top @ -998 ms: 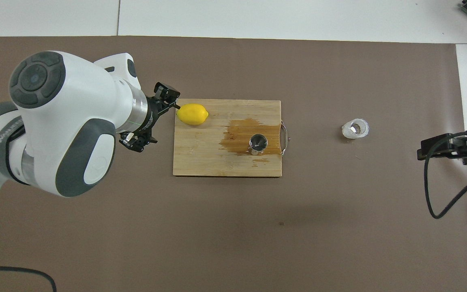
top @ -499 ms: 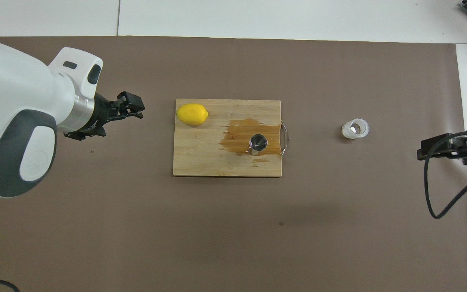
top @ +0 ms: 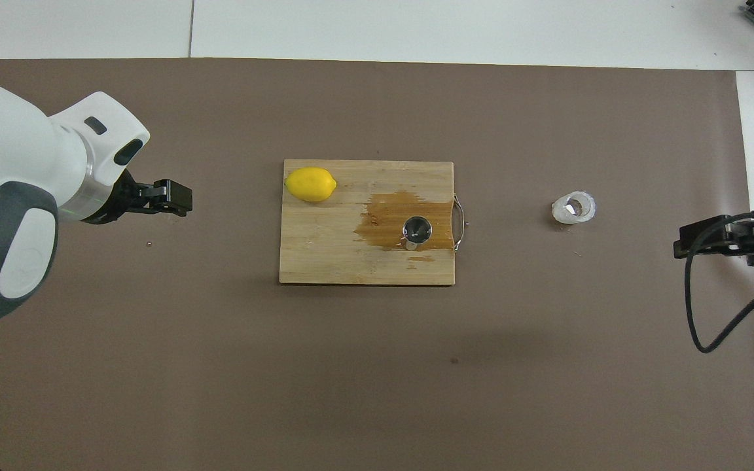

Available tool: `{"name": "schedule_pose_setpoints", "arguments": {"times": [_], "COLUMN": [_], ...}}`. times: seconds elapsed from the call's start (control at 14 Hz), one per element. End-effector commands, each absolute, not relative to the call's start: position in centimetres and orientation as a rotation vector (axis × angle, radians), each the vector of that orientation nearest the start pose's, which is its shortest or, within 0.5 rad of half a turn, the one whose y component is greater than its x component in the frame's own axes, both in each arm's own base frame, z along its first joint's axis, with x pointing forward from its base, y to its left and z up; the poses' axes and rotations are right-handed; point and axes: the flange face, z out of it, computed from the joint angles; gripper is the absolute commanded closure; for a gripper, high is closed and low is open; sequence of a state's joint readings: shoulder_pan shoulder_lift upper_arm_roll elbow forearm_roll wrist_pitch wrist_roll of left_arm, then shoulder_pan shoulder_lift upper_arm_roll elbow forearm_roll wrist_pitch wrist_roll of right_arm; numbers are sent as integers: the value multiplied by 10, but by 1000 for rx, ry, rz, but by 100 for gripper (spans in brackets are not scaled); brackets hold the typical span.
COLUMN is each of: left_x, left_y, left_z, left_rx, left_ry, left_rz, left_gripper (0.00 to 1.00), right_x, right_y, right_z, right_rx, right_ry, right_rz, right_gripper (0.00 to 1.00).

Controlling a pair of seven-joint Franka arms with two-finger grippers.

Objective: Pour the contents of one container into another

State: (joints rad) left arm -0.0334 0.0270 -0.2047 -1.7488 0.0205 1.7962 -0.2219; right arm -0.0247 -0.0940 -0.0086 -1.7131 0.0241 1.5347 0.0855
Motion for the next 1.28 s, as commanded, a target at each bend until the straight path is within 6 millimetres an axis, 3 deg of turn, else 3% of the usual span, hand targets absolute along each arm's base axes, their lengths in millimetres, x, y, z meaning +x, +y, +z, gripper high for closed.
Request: {"name": "schedule_pose_setpoints", "arguments": {"times": [0.0, 0.36, 0.57, 0.78, 1.21], "left_x": [553, 555, 557, 543, 547], "left_y": [-88, -81, -55, -45, -43], "left_z": [558, 570, 589, 576, 581], "left_rx": [-3107, -3111, -3129, -3127, -3135], "left_ry": [72, 68, 116, 158, 135], "left_rz": [-22, -13, 18, 45, -2], "left_gripper": [0, 0, 0, 0, 0], "right_x": [519, 519, 519, 519, 519], "right_y": [-18, -18, -18, -18, -18], "right_z": [607, 607, 607, 607, 607], "right_rx": [-3120, -3120, -3120, -3120, -3120], "right_ry": [180, 180, 180, 180, 177], "right_rz": [128, 128, 128, 128, 128], "right_gripper": [0, 0, 0, 0, 0]}}
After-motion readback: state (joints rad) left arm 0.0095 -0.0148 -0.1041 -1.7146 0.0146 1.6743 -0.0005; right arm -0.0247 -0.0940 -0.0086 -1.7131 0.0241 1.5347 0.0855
